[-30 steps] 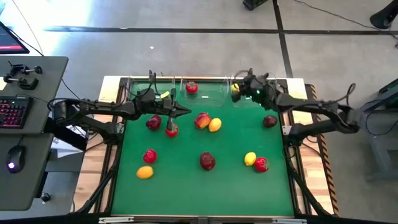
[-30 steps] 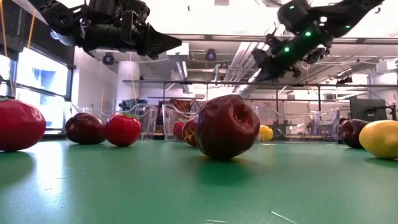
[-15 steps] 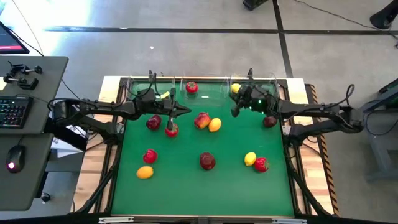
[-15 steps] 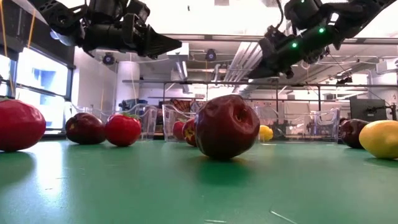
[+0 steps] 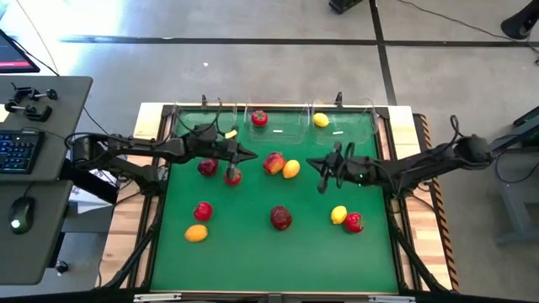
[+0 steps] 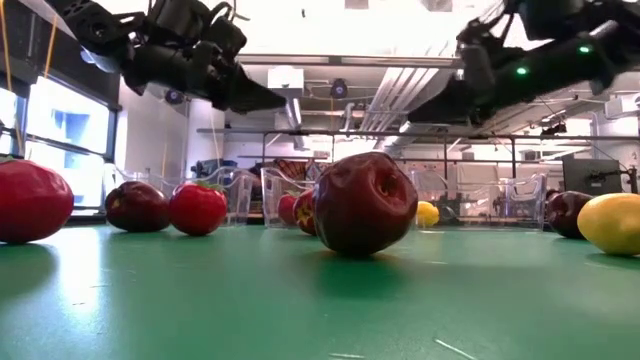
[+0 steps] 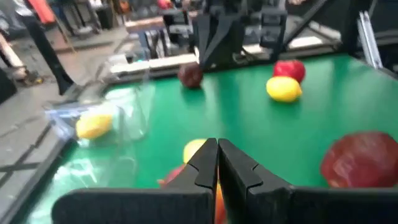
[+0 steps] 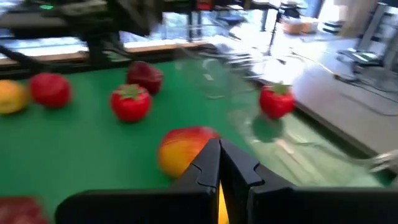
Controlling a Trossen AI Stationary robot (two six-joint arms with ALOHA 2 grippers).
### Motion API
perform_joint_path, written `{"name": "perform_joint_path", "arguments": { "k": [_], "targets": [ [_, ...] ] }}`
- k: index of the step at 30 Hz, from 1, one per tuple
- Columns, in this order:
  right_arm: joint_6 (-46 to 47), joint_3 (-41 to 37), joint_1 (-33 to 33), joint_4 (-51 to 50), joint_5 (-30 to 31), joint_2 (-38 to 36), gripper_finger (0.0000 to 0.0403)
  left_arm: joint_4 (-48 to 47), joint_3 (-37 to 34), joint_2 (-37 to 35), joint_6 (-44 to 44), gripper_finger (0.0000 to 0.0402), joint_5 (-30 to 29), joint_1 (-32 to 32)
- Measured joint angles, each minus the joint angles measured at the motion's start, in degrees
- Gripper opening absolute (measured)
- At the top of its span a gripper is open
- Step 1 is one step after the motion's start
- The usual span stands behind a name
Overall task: Sort produce into baskets
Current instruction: Put the top left apple into the left transparent bin
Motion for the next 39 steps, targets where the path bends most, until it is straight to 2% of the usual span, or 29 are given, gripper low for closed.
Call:
{"name": "perform_joint_path", "arguments": {
  "k": [3, 7, 10, 14, 21, 24, 27, 30, 39],
  "targets": [
    [0.0, -2.3, 3.2, 2.7, 1.8, 0.0, 0.0000, -5.4, 1.0, -0.1, 1.3, 0.0000, -1.5, -1.8],
    [0.0, -3.6, 6.4, 4.1, 4.8, 0.0, 0.0000, -16.0, 4.6, -0.1, 3.4, 0.0000, -7.5, -5.5],
    [-0.2, -3.7, 8.0, 4.1, 6.1, 0.0, 0.0000, -21.4, 7.1, -0.1, 6.3, 0.0000, -9.2, -8.8],
    [-0.4, -3.7, 9.1, 4.1, 7.0, 0.0, 0.0000, -22.3, 9.2, -0.1, 7.3, 0.0000, -9.2, -13.3],
    [2.0, -3.7, 9.5, 3.9, -1.5, 0.0, 0.0000, -21.1, 11.6, 2.7, 8.2, 0.0000, -9.1, -19.5],
    [2.0, -3.7, 9.5, 3.6, -1.7, 0.0, 0.0000, -20.5, 11.6, 5.1, 8.3, 0.0000, -9.1, -20.9],
    [2.0, -3.7, 9.5, 3.6, -1.6, 0.0, 0.0000, -24.2, 11.5, 6.0, 8.2, 0.0000, -9.5, -21.1],
    [2.0, -3.7, 9.5, 3.2, -1.6, 0.0, 0.0000, -30.2, 11.5, 4.4, 5.9, 0.0000, -14.6, -21.1],
    [2.0, -3.7, 9.5, 2.1, -1.5, 0.0, 0.0000, -63.8, 19.9, -2.3, -9.9, 0.0015, -29.9, -24.5]
  ]
}}
